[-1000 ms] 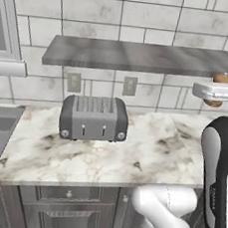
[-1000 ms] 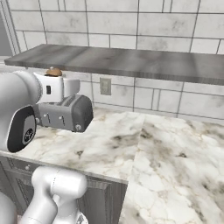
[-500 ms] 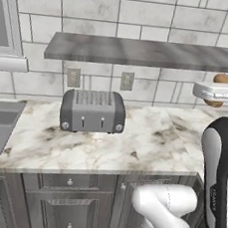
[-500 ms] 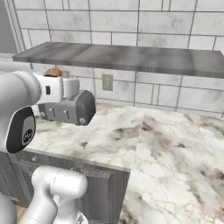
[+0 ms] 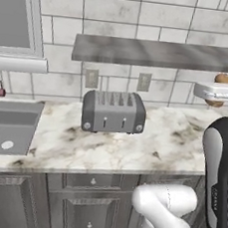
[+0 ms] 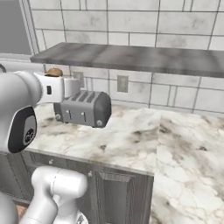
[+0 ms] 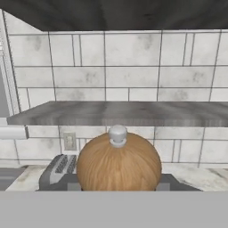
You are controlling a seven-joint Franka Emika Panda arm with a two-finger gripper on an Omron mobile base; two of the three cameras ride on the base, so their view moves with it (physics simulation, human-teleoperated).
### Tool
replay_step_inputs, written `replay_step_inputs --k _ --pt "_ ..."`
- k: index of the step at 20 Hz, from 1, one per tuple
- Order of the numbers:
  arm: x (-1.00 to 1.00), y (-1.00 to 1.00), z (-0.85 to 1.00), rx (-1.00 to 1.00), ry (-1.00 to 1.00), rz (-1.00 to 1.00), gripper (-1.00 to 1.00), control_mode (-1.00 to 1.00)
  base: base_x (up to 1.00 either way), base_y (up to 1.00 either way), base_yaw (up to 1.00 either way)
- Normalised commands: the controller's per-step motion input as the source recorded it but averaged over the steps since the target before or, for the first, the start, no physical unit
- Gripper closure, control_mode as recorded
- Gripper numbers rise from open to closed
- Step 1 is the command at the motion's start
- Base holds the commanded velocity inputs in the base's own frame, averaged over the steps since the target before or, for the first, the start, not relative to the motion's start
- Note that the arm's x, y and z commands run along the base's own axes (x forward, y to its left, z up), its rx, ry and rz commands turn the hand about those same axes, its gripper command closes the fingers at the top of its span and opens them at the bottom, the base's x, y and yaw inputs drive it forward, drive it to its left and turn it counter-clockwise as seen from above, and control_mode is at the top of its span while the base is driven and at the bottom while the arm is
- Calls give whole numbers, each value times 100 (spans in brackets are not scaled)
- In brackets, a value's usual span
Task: Take 2 condiments from the cabinet and move them on the counter near the stove.Make sure the condiments are lined up with each other, next to each other.
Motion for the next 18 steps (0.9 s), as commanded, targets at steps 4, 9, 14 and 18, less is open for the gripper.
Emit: replay_step_inputs --k 4,9,14,18 --pt "0 0 0 0 0 0 100 100 -24 62 0" --pt "0 0 0 0 0 0 100 100 -25 72 0" --pt "0 0 0 0 0 0 100 100 -28 77 0" --pt "0 0 0 0 0 0 100 100 -35 76 0"
